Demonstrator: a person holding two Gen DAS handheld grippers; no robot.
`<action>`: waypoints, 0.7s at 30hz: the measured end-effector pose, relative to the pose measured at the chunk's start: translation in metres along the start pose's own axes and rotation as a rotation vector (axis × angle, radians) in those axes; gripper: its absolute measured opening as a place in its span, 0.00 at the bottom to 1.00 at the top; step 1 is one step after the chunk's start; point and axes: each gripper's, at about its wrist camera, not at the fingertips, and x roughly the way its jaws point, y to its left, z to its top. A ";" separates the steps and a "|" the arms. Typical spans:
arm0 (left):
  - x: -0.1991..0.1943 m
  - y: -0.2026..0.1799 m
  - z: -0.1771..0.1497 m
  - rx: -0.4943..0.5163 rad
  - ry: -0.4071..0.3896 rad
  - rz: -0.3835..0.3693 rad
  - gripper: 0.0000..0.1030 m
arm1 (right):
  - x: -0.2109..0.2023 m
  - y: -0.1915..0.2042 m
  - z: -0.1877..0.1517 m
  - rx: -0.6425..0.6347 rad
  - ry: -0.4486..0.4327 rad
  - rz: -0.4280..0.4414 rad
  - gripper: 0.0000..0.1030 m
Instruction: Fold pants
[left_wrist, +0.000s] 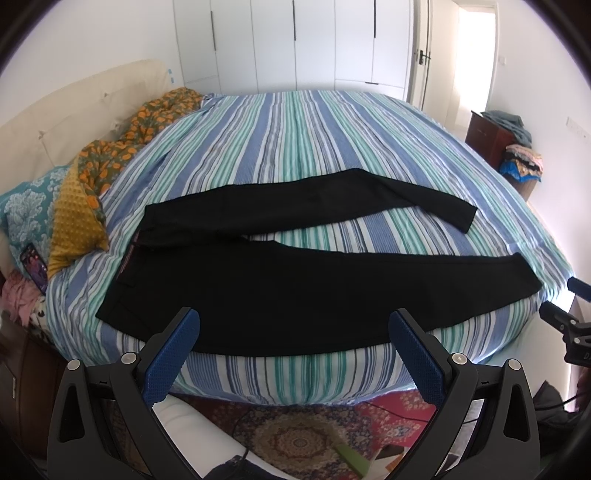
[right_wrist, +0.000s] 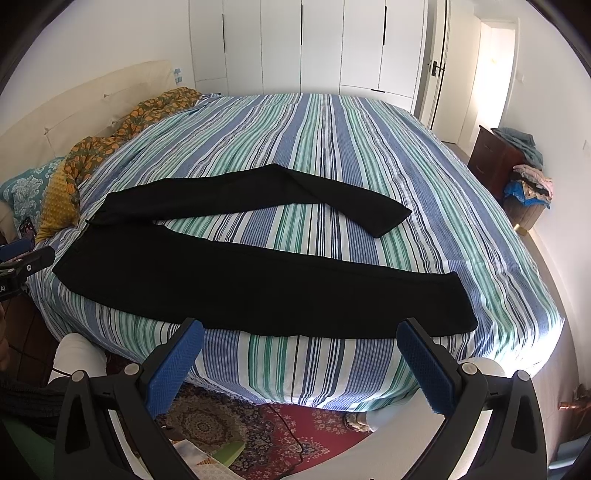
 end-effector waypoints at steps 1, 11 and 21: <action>0.000 0.000 0.000 0.000 0.001 -0.001 0.99 | 0.000 0.000 0.000 0.000 0.000 0.000 1.00; 0.000 0.000 0.000 0.001 0.003 0.000 0.99 | 0.004 -0.001 -0.002 0.002 0.012 -0.008 1.00; 0.001 0.000 -0.001 -0.001 0.006 0.000 0.99 | 0.005 -0.001 -0.002 0.009 0.017 -0.013 1.00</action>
